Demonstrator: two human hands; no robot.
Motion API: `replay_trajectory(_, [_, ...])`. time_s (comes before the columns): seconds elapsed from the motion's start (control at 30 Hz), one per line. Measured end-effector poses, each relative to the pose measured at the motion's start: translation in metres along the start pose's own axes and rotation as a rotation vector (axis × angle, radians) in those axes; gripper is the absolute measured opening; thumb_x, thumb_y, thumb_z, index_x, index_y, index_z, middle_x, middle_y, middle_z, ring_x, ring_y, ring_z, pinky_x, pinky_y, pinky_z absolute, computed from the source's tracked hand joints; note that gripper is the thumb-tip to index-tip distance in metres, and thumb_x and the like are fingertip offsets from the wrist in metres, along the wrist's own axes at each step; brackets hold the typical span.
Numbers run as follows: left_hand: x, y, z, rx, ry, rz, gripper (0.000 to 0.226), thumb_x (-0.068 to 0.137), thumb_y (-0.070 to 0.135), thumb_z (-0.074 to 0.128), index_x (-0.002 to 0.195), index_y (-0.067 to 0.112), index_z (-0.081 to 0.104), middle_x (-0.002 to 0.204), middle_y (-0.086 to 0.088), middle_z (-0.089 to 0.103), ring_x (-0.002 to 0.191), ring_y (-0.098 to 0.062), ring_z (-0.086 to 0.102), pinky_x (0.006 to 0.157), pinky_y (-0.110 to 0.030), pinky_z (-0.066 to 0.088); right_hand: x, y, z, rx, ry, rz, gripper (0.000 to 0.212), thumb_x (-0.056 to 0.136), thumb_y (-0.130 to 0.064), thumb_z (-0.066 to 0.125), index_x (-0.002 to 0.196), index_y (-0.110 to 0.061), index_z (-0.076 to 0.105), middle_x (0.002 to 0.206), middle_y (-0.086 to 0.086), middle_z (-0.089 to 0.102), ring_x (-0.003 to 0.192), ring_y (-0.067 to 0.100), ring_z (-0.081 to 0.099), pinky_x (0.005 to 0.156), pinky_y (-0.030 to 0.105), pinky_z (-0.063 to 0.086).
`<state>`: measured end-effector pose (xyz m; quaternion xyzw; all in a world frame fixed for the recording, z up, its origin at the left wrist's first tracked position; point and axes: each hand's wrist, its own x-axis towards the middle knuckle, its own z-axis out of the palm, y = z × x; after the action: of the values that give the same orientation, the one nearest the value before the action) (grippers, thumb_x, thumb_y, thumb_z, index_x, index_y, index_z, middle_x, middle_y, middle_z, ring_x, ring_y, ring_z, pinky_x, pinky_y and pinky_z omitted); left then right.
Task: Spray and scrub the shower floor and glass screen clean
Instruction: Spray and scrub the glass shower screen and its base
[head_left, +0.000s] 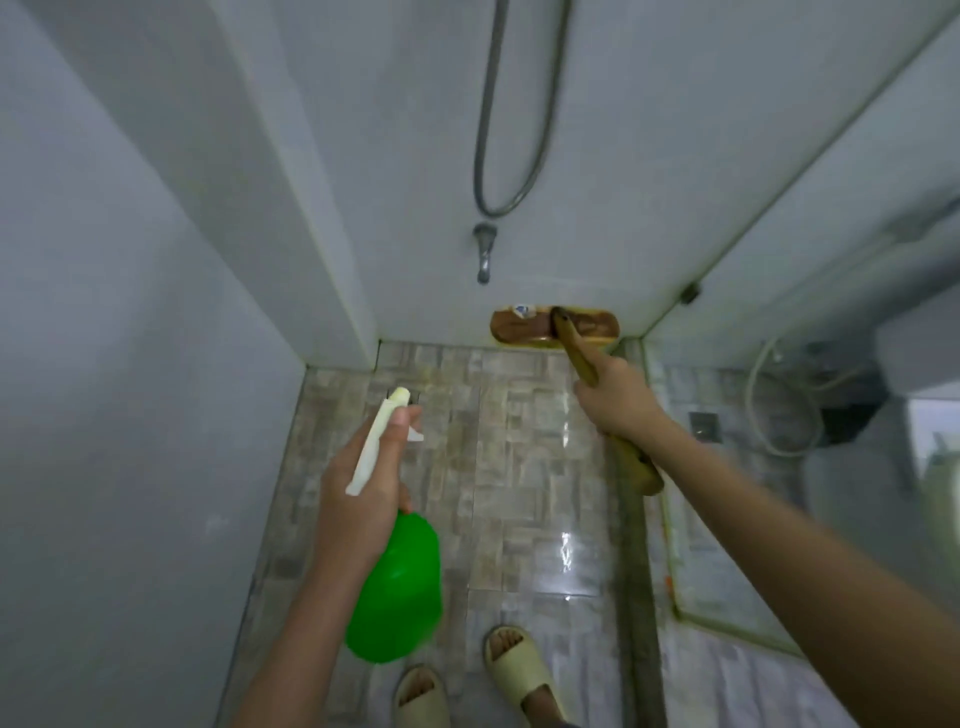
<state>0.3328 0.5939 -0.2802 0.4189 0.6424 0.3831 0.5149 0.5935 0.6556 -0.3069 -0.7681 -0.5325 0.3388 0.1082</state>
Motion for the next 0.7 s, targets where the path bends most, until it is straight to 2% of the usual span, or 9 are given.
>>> replay_trajectory(0.1, [-0.031,0.091,-0.009,0.03,-0.044,0.076,0.026,0.104,0.041,0.047,0.096,0.04,0.072,0.076,0.011,0.068,0.04,-0.006,0.049,0.047,-0.019,0.046,-0.062,-0.036,-0.079,-0.003,0.076,-0.006,0.067,0.094,-0.01,0.046,0.151,-0.039,0.025,0.073,0.009,0.061,0.058,0.022,0.059,0.038,0.013,0.035])
replay_trajectory(0.2, [-0.06,0.166,-0.018,0.017,-0.093,0.174,0.028,0.104,0.044,0.048,0.094,0.04,0.074,0.088,0.023,0.073,0.044,-0.012,0.052,0.052,-0.029,0.05,-0.119,-0.066,-0.143,0.073,0.183,-0.019,0.068,0.092,-0.009,0.046,0.149,-0.041,0.028,0.073,0.015,0.063,0.052,0.025,0.059,0.044,0.027,0.047])
replay_trajectory(0.27, [-0.079,0.211,-0.023,-0.015,-0.129,0.241,0.026,0.103,0.044,0.048,0.093,0.047,0.072,0.089,0.021,0.073,0.042,-0.013,0.05,0.049,-0.026,0.05,-0.152,-0.086,-0.182,0.106,0.266,-0.028,0.066,0.093,-0.009,0.047,0.149,-0.04,0.029,0.072,0.017,0.061,0.05,0.022,0.054,0.051,0.034,0.05])
replay_trajectory(0.33, [-0.095,0.255,-0.027,-0.052,-0.169,0.314,0.024,0.102,0.044,0.049,0.093,0.046,0.072,0.087,0.018,0.073,0.04,-0.011,0.047,0.045,-0.021,0.046,-0.182,-0.106,-0.22,0.121,0.375,-0.051,0.064,0.094,-0.011,0.048,0.148,-0.04,0.031,0.075,0.017,0.062,0.05,0.021,0.053,0.05,0.032,0.049])
replay_trajectory(0.47, [-0.117,0.334,-0.028,-0.105,-0.237,0.499,0.027,0.099,0.048,0.052,0.085,0.046,0.075,0.082,0.011,0.074,0.04,-0.013,0.048,0.044,-0.02,0.044,-0.235,-0.143,-0.294,0.125,0.618,-0.14,0.063,0.095,-0.015,0.05,0.149,-0.04,0.031,0.081,0.016,0.062,0.06,0.026,0.056,0.062,0.04,0.055])
replay_trajectory(0.57, [-0.128,0.389,-0.02,-0.195,-0.291,0.613,0.029,0.101,0.04,0.054,0.08,0.039,0.075,0.082,0.008,0.076,0.037,-0.015,0.043,0.039,-0.02,0.04,-0.273,-0.168,-0.348,0.118,0.817,-0.225,0.064,0.095,-0.018,0.051,0.147,-0.046,0.03,0.08,0.016,0.066,0.051,0.024,0.057,0.053,0.033,0.053])
replay_trajectory(0.7, [-0.145,0.46,0.001,-0.265,-0.383,0.756,0.033,0.099,0.045,0.058,0.072,0.049,0.077,0.085,-0.008,0.075,0.036,-0.017,0.041,0.044,-0.024,0.038,-0.314,-0.193,-0.418,0.144,1.002,-0.356,0.062,0.097,-0.017,0.051,0.148,-0.045,0.03,0.065,0.005,0.059,0.038,0.018,0.052,0.036,0.027,0.044])
